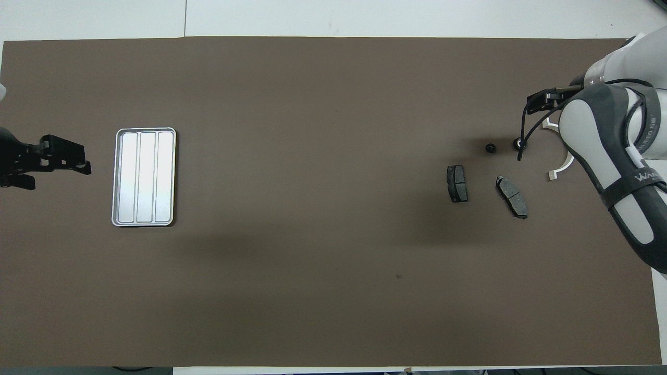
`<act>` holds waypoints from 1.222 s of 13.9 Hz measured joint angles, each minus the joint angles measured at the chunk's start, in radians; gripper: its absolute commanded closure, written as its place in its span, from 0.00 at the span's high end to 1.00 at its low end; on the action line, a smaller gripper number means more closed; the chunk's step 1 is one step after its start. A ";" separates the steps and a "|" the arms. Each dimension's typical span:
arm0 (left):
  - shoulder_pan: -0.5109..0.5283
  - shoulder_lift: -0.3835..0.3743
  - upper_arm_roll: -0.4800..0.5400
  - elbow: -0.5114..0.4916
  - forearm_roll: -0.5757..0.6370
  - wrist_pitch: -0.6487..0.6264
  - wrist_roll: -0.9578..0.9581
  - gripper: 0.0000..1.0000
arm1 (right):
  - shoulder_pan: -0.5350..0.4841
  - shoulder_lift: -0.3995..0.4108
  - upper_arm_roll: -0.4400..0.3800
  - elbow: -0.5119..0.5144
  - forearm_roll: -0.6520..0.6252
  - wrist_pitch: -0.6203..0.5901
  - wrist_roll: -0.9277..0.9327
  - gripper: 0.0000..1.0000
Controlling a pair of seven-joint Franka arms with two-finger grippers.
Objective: Pick bearing gear from pile to tray
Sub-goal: 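Reach the right gripper down and grasp a small black bearing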
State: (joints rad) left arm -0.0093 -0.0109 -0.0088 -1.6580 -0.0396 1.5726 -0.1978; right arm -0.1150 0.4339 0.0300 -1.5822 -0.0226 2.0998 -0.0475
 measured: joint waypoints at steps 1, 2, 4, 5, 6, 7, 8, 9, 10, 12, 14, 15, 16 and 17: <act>0.000 0.000 0.000 0.000 0.000 0.000 0.000 1.00 | 0.003 0.013 0.000 -0.001 0.000 0.001 -0.002 0.95; 0.000 0.000 0.000 0.000 0.000 0.000 0.000 1.00 | 0.006 0.023 0.000 -0.006 0.000 0.003 -0.011 0.95; 0.000 0.000 0.000 0.000 0.000 0.000 0.000 1.00 | 0.008 0.034 0.000 -0.031 0.000 0.032 -0.034 0.95; 0.000 0.000 0.000 0.000 0.000 0.000 0.000 1.00 | 0.007 0.037 0.000 -0.050 0.000 0.052 -0.038 0.95; 0.000 0.000 0.000 0.000 0.000 0.000 0.000 1.00 | 0.007 0.038 0.000 -0.067 0.000 0.069 -0.040 0.95; 0.000 0.000 0.000 0.000 0.000 0.000 0.000 1.00 | 0.007 0.040 0.000 -0.079 0.000 0.078 -0.040 0.95; 0.000 0.000 0.000 0.000 0.000 0.000 0.000 1.00 | 0.007 0.043 0.000 -0.085 0.000 0.081 -0.040 0.95; 0.000 0.000 0.000 0.000 0.000 0.000 0.000 1.00 | 0.007 0.047 0.000 -0.088 0.000 0.082 -0.040 0.95; 0.000 0.000 0.000 0.000 0.000 0.000 0.000 1.00 | 0.007 0.052 0.000 -0.090 0.000 0.082 -0.041 0.95; 0.000 0.000 0.000 0.000 0.000 0.000 0.000 1.00 | 0.007 0.060 0.000 -0.092 0.000 0.082 -0.049 0.95; 0.000 0.000 0.000 0.000 0.000 0.000 0.000 1.00 | 0.007 0.068 0.000 -0.102 0.000 0.088 -0.063 0.95; 0.000 0.000 0.000 0.000 0.000 0.000 0.000 1.00 | 0.007 0.070 0.000 -0.114 0.000 0.106 -0.072 0.95; 0.000 0.000 0.000 0.000 0.000 0.000 0.000 1.00 | 0.007 0.072 -0.001 -0.130 0.000 0.123 -0.080 0.95; 0.000 0.000 0.000 0.000 0.000 0.000 0.000 1.00 | 0.005 0.073 -0.001 -0.140 0.000 0.129 -0.084 0.94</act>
State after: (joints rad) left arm -0.0093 -0.0109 -0.0088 -1.6580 -0.0396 1.5726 -0.1978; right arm -0.1099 0.5068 0.0290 -1.7225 -0.0229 2.2288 -0.1313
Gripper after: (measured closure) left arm 0.000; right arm 0.079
